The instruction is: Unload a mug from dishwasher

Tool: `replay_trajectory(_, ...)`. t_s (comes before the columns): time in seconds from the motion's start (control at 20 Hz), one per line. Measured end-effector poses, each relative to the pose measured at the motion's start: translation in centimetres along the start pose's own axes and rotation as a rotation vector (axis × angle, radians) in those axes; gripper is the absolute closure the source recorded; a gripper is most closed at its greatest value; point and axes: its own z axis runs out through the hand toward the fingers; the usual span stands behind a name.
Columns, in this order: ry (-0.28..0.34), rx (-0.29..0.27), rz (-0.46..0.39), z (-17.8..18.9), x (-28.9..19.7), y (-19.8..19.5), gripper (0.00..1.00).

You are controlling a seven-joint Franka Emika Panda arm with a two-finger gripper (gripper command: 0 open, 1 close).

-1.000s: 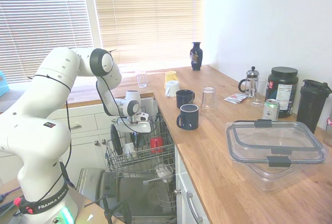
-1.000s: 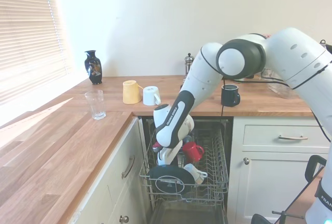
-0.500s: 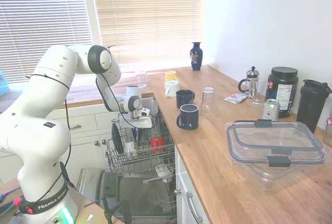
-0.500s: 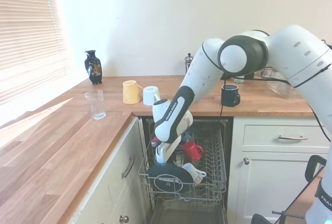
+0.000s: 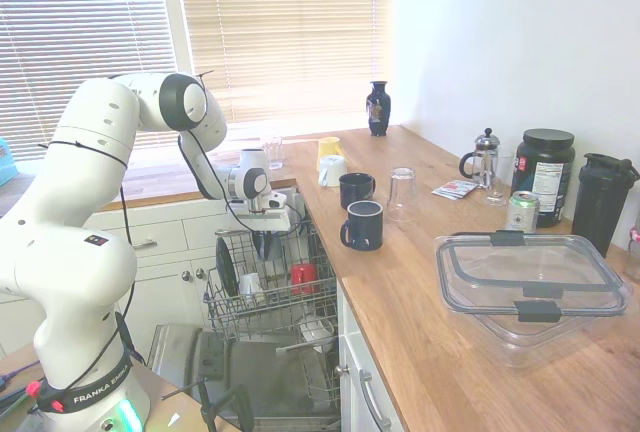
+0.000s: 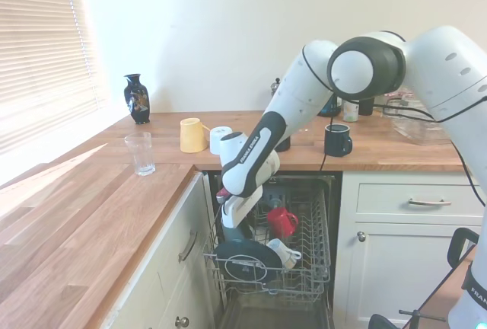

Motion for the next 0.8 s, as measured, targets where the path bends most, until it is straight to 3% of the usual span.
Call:
replay_trajectory(0.5, 0.053, 0.007, 0.040, -5.5, 0.5, -0.4, 1.00)
replay_trajectory(0.8, 0.119, 0.038, 0.063, -12.3, 1.0, -0.2, 1.00)
